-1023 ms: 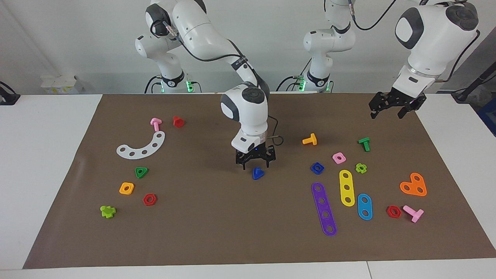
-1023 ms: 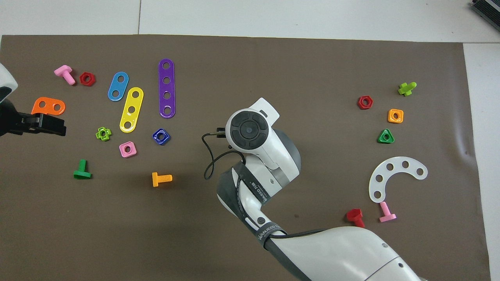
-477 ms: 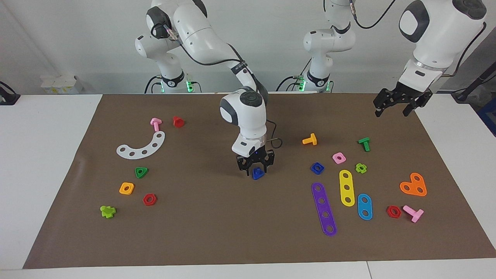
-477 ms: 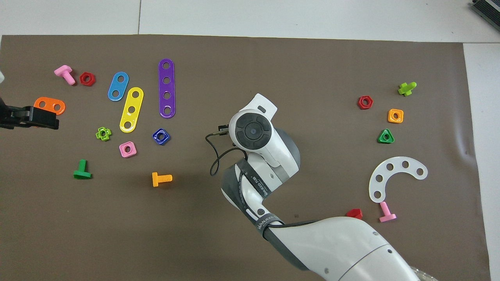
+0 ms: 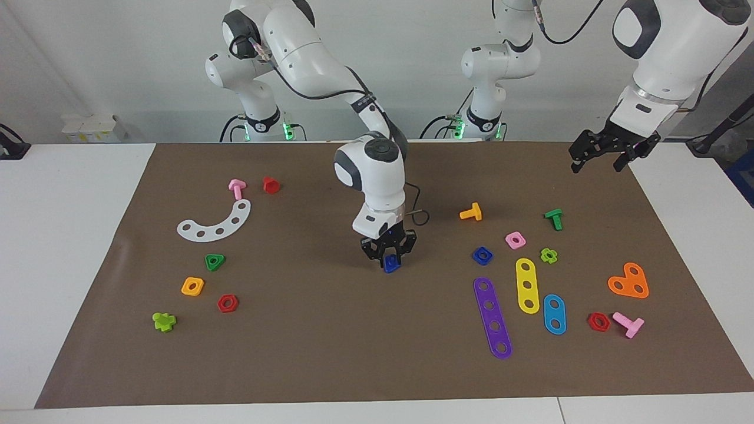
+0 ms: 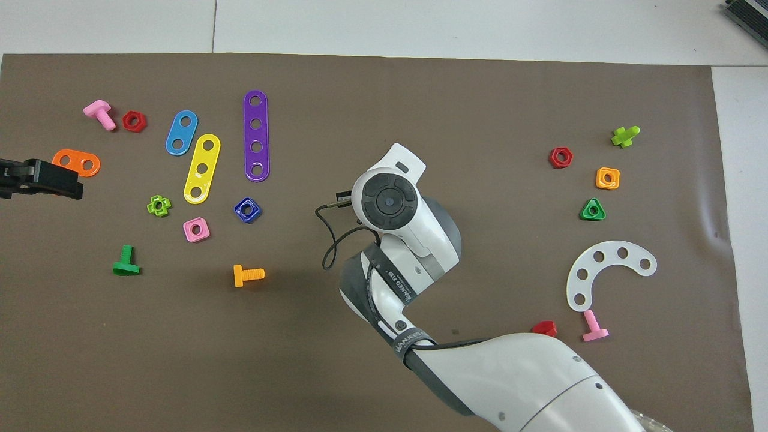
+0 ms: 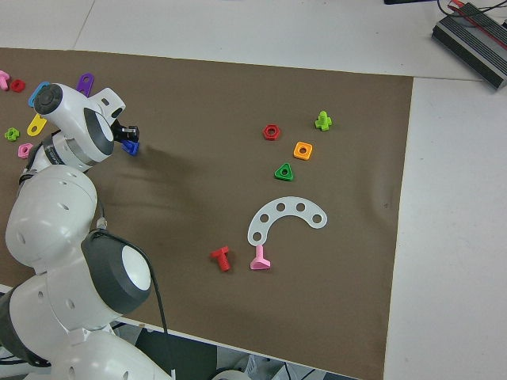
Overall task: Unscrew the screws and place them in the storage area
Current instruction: 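Grasp the blue triangle-headed bolt with the right gripper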
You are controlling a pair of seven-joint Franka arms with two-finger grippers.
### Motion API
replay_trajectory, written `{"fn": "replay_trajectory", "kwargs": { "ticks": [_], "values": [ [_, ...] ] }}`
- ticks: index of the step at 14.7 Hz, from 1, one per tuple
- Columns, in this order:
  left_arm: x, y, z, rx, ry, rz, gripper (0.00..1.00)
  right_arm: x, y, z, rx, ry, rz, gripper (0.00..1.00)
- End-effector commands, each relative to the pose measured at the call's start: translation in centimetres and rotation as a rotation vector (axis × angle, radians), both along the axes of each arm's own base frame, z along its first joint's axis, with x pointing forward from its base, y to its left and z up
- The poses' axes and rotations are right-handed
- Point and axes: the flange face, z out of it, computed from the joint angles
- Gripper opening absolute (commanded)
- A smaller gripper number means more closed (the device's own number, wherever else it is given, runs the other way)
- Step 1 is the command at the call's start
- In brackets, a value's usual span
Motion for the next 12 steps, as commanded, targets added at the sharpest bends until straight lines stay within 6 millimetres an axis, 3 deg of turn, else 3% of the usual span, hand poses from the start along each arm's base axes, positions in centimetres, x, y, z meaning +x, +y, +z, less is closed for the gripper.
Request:
{"fn": "replay_trajectory", "kwargs": {
  "ticks": [1, 6, 8, 9, 12],
  "values": [
    [0.3, -0.3, 0.5, -0.004, -0.005, 0.018, 1.0, 0.7, 0.1, -0.1, 0.003, -0.024, 0.024, 0.0],
    [0.3, -0.2, 0.9, -0.004, -0.019, 0.019, 1.0, 0.9, 0.1, 0.3, 0.011, -0.015, 0.013, 0.0],
    [0.4, 0.0, 1.1, -0.006, -0.026, 0.022, 1.0, 1.0, -0.2, 1.5, 0.016, -0.019, 0.009, 0.0],
    [0.4, 0.0, 1.1, -0.005, -0.032, 0.022, 1.0, 1.7, -1.6, 2.8, 0.016, -0.019, -0.011, 0.0],
    [0.5, 0.0, 1.2, -0.005, -0.048, 0.027, 1.0, 3.3, -8.8, 9.9, -0.004, 0.006, -0.019, 0.0]
  ]
}}
